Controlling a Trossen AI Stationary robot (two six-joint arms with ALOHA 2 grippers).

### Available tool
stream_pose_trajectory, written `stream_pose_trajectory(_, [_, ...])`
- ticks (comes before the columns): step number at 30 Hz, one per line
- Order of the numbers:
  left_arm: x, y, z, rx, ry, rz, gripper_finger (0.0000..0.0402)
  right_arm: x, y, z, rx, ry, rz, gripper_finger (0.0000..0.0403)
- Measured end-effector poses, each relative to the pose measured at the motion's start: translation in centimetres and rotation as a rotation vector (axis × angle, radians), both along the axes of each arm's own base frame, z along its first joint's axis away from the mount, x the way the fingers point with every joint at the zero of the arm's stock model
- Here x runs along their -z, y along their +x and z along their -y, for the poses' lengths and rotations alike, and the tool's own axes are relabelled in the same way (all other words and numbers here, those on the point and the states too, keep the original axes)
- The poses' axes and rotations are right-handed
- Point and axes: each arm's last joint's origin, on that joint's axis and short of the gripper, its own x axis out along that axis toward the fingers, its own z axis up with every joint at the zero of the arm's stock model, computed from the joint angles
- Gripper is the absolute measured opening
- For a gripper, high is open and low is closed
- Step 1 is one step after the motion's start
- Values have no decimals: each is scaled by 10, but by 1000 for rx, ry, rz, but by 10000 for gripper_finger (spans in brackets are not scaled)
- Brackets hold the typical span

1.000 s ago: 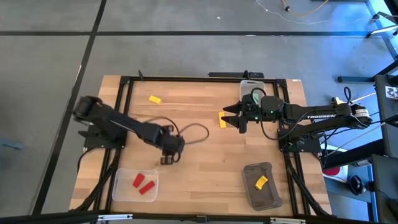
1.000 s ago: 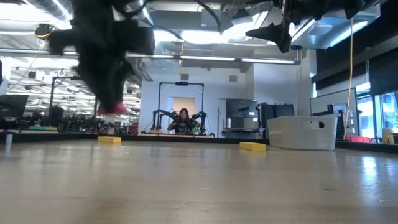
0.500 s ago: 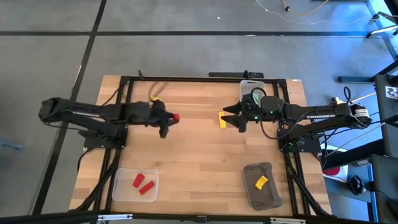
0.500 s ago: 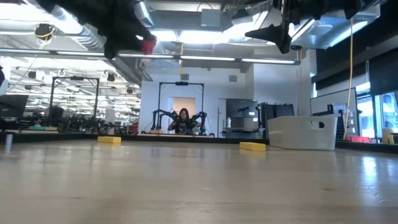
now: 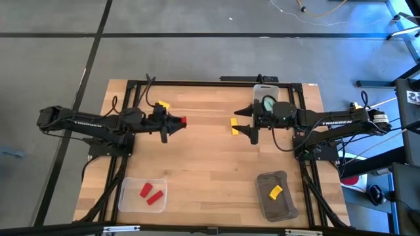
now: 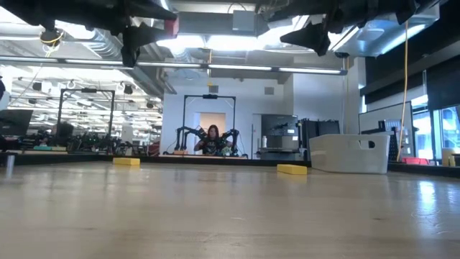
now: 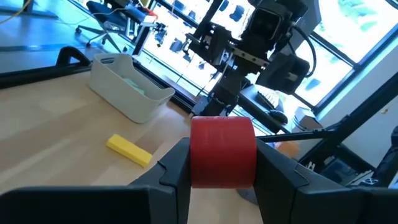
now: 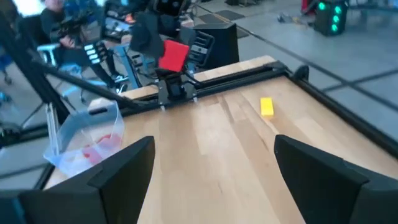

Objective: Sort & place blocks by color
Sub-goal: Put the red block into the white bin

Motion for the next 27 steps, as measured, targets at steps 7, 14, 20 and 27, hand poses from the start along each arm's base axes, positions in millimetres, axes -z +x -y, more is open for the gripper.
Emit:
stream_pose_trajectory(7, [0,0,1,19,1,0,119,-1,0,0,-22,-40,3,330])
stream_pose_trajectory(14, [-1,1,4,125,-22,-23,119,-1,0,0,-21,-38,2,330])
stream_pose_trajectory(20, [-22,-2,32,326,-85,-321,119,-1,0,0,-21,-39,2,330])
stream_pose_trajectory(27, [-33,-23,99,474,-111,-788,119,0,0,0,-21,-39,-1,330])
